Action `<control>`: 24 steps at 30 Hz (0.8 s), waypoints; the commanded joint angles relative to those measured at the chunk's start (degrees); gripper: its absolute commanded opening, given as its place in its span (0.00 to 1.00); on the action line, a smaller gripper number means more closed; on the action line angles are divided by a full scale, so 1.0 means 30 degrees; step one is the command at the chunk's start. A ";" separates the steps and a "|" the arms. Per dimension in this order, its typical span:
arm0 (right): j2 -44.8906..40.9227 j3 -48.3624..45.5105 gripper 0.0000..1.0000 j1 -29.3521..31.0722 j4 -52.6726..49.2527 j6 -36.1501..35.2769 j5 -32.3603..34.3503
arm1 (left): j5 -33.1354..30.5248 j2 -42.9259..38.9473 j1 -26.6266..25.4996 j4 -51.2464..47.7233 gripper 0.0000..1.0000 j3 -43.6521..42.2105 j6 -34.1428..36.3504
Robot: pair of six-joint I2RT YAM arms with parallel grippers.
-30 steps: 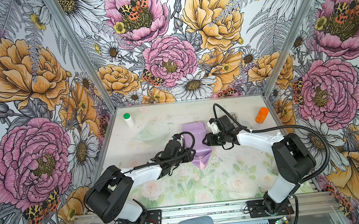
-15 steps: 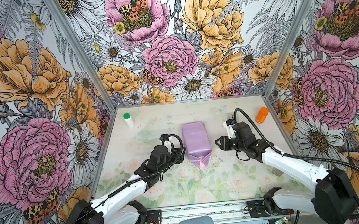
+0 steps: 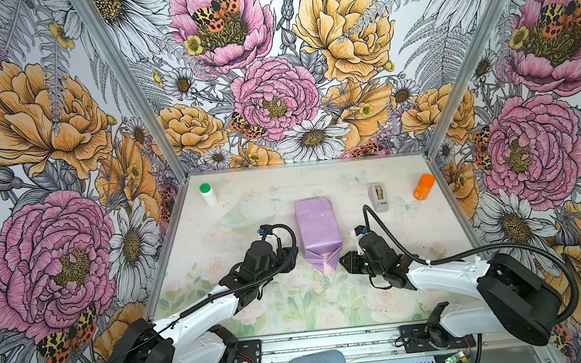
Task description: Wrap the gift box in paper
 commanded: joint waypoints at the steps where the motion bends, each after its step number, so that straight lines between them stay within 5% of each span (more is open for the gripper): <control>1: 0.1013 0.0261 0.23 0.0513 0.2479 0.0514 0.0828 | 0.0017 0.0113 0.0218 0.0661 0.59 -0.0135 -0.0137; 24: 0.4521 0.1702 0.21 0.1321 0.5083 -0.0238 0.1681 | 0.0155 -0.0328 0.0422 0.0852 0.59 -0.0456 0.0058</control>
